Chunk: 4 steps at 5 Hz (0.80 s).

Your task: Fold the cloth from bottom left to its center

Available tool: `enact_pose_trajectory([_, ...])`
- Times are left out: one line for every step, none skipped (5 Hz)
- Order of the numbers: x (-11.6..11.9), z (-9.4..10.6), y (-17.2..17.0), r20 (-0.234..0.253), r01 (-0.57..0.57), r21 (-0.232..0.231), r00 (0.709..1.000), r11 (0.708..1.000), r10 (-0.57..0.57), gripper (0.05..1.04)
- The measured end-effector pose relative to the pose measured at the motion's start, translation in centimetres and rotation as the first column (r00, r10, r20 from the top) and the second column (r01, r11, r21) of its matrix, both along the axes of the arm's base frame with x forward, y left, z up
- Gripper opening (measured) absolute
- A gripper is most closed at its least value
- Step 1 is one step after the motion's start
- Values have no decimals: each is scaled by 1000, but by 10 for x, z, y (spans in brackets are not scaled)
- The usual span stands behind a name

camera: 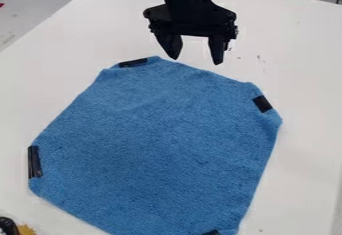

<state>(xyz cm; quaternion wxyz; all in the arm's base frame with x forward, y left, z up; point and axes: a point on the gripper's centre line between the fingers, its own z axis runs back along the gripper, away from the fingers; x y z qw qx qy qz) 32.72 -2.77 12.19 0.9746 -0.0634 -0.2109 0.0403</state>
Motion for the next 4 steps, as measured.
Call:
enact_pose_trajectory([-2,-8,0,-27,2,-1,1000,1000,-2,1001])
enact_pose_trajectory([-5,-12,15,-58,5,5,998,1000,-5,1001])
enact_pose_trajectory([-13,-15,43,-104,-32,15,994,999,33,1001])
enact_pose_trajectory([-37,-24,82,-145,-101,68,983,993,110,1001])
